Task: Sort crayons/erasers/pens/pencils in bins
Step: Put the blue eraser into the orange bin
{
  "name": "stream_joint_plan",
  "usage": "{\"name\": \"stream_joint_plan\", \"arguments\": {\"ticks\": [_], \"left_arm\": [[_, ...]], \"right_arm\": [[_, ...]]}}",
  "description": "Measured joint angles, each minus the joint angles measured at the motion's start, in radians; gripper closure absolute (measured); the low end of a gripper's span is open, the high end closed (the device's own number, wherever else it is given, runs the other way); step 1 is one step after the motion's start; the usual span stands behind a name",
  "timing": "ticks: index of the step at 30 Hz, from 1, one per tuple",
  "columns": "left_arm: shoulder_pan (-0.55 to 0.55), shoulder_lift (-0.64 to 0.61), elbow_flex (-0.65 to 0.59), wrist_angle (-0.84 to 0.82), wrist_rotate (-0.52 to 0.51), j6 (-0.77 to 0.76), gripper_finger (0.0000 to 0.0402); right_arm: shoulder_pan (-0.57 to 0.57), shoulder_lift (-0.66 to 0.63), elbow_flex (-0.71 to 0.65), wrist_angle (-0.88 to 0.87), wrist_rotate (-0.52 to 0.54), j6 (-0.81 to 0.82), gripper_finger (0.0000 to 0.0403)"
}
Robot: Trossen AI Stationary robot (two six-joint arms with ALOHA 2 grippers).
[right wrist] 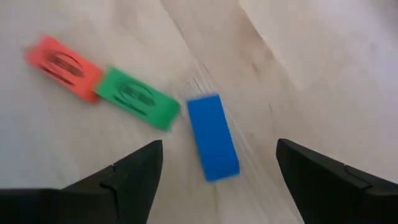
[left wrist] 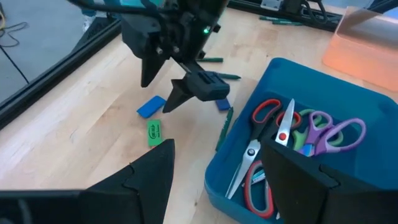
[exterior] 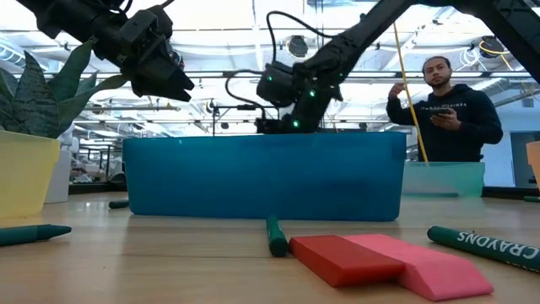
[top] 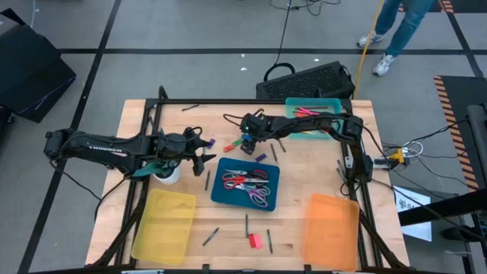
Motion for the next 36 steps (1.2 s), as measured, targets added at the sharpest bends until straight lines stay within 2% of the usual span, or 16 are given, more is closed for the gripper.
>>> {"name": "stream_joint_plan", "arguments": {"ticks": [3, 6, 14, 19, 29, 33, 36], "left_arm": [[0.000, 0.000, 0.000, 0.000, 0.001, 0.007, 0.0160], [0.000, 0.000, 0.000, 0.008, -0.005, 0.017, 0.0160], [-0.005, 0.000, 0.000, 0.019, -0.006, -0.009, 0.0160], [-0.005, 0.000, 0.000, 0.026, -0.006, -0.016, 0.0160], [-0.005, 0.000, 0.000, 0.031, -0.006, -0.017, 0.0160], [-0.005, 0.000, 0.000, 0.031, -0.006, -0.019, 0.0160], [-0.005, 0.000, 0.000, 0.031, -0.006, -0.019, 0.0160]], "right_arm": [[-0.006, 0.000, -0.059, 0.067, -0.003, 0.025, 0.0104], [-0.006, 0.000, -0.093, 0.167, 0.002, -0.016, 0.0109], [-0.006, 0.012, -0.116, 0.205, -0.001, -0.107, 0.0134], [-0.004, 0.011, -0.137, 0.212, -0.024, -0.145, 0.0184], [-0.005, 0.012, -0.158, 0.195, -0.031, -0.141, 0.0315], [-0.006, 0.012, -0.158, 0.192, -0.028, -0.141, 0.0345], [-0.006, 0.008, -0.159, 0.192, -0.027, -0.141, 0.0348]]}}
